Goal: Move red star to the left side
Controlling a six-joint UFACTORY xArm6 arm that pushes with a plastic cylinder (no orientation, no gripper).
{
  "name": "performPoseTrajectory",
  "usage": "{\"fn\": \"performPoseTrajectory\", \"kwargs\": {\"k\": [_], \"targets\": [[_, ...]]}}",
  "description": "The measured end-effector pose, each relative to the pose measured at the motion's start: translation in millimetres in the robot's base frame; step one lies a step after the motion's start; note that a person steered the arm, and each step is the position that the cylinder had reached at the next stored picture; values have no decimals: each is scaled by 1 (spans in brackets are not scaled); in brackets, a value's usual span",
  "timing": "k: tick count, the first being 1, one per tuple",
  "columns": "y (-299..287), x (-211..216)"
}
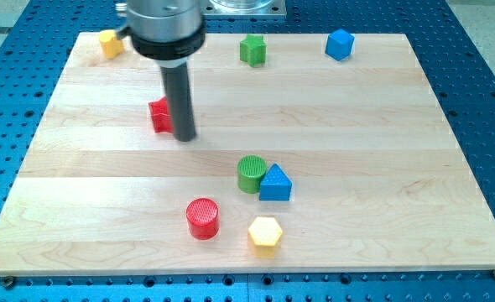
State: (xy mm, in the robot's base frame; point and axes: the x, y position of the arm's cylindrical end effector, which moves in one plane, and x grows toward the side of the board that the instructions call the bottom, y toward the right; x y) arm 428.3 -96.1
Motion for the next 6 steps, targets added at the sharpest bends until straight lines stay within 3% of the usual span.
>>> {"fn": "performPoseTrajectory", "kwargs": {"k": [2, 4, 6], "targets": [[69, -28], [15, -30], [-82, -7]]}}
